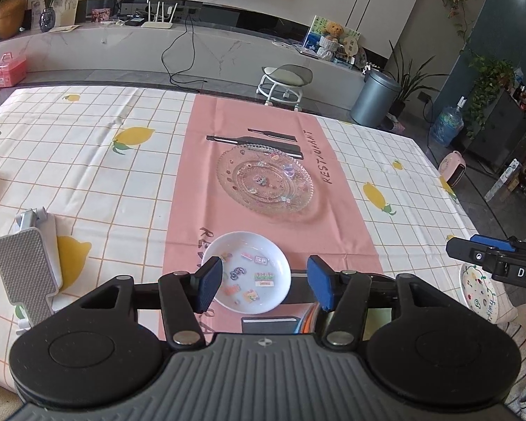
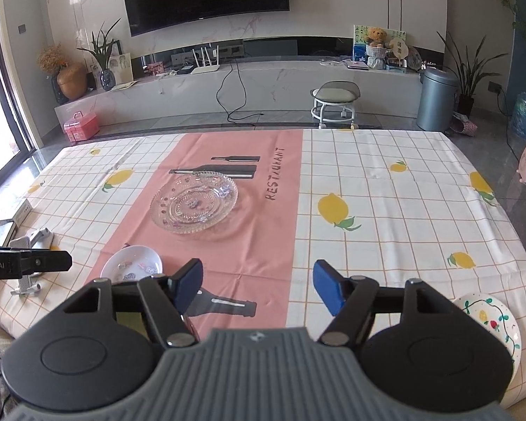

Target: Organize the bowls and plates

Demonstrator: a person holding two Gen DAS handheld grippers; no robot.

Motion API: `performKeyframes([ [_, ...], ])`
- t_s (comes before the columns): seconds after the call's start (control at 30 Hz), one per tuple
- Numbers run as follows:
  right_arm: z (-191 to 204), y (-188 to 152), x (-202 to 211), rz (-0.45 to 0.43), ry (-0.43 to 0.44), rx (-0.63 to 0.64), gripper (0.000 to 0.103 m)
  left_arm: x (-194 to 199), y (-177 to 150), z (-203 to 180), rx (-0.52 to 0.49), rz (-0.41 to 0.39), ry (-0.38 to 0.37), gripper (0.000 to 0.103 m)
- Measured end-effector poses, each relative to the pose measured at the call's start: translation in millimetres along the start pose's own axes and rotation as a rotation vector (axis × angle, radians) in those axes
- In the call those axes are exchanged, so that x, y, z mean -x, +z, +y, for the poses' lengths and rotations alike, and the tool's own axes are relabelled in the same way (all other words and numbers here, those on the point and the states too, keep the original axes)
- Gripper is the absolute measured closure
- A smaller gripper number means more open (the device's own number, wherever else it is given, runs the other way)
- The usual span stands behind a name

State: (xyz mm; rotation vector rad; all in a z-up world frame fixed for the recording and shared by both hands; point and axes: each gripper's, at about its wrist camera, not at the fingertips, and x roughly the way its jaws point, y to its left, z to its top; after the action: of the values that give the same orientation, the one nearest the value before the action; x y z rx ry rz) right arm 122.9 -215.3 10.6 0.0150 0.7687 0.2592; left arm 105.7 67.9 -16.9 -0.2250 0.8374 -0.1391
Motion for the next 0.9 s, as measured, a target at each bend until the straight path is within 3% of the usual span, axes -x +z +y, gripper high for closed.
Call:
performKeyframes([
  [0.17,-4,9,-15,0.051,0.037,-0.012,0.034,-17,-2,21,0.052,0.052,0.061,0.03],
  [0.23,-5,5,-21,0.094,0.044,-0.042,0.034,-20,-9,32,0.095,0.105,0.016,0.031],
  [0.3,-11,-4,-29,0.181,0.096,-0.13,0.034,-19,-16,42,0.154,0.161,-0.075,0.032],
  [0.37,-17,-14,-36,0.269,0.196,-0.222,0.034,-15,-19,46,0.167,0.172,-0.156,0.032],
  [0.43,-14,-24,-37,0.284,0.25,-0.246,0.034,-10,-20,44,0.156,0.148,-0.166,0.032],
  [0.57,-2,-32,-36,0.29,0.189,-0.197,0.034,-15,-19,52,0.19,0.138,-0.111,0.031],
  [0.7,4,-37,-42,0.344,0.208,-0.195,0.035,-20,-23,62,0.244,0.171,-0.123,0.031],
  [0.9,32,-49,-56,0.414,0.2,-0.132,0.051,-11,-22,65,0.255,0.142,-0.16,0.031],
])
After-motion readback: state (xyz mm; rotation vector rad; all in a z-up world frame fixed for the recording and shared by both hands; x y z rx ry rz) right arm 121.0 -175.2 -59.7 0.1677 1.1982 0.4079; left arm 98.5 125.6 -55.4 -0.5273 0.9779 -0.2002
